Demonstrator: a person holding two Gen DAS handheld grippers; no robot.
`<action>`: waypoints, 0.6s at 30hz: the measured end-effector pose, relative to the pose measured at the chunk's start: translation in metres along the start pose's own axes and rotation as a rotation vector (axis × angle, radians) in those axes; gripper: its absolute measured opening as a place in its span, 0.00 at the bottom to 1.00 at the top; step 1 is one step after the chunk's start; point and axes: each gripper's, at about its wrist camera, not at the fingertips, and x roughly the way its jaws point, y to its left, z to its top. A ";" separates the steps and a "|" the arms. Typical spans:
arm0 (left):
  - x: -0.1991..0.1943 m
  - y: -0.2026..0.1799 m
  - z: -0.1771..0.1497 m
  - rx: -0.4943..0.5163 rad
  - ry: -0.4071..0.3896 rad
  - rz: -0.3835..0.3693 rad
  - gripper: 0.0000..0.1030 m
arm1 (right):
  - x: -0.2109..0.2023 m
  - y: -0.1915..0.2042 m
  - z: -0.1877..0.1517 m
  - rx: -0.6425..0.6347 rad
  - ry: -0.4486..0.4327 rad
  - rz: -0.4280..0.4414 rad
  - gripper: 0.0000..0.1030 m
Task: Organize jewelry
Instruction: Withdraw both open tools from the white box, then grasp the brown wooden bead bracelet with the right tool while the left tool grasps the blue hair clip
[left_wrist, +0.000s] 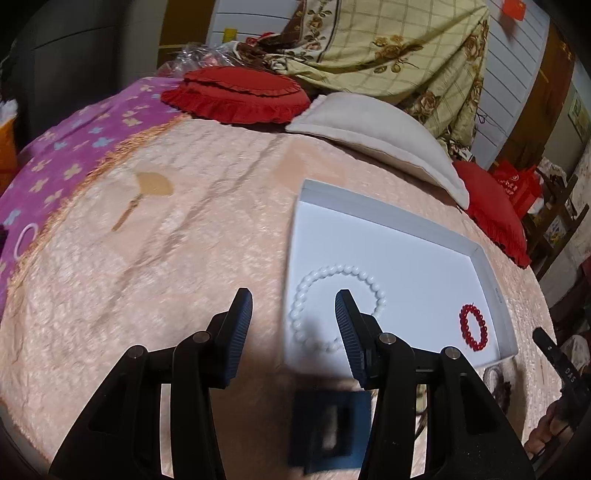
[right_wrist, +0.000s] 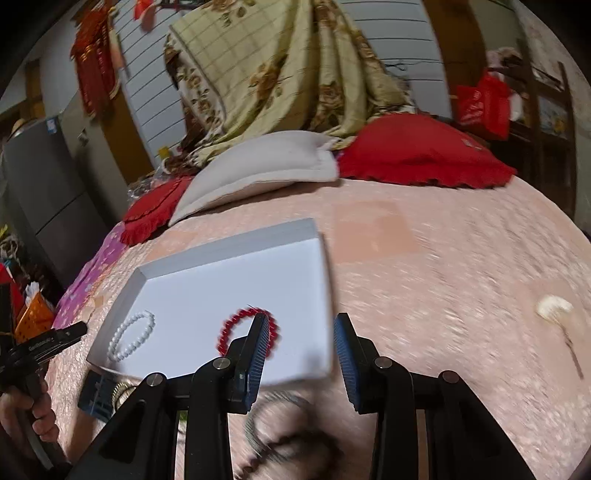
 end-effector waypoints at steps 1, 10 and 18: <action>-0.003 0.002 -0.004 -0.004 0.003 -0.002 0.45 | -0.006 -0.006 -0.003 0.007 -0.001 -0.013 0.34; -0.037 -0.014 -0.059 0.083 0.022 -0.048 0.50 | -0.048 -0.022 -0.046 -0.021 0.054 -0.024 0.35; -0.036 -0.023 -0.071 0.137 0.016 -0.026 0.58 | -0.023 0.001 -0.072 -0.124 0.159 -0.027 0.35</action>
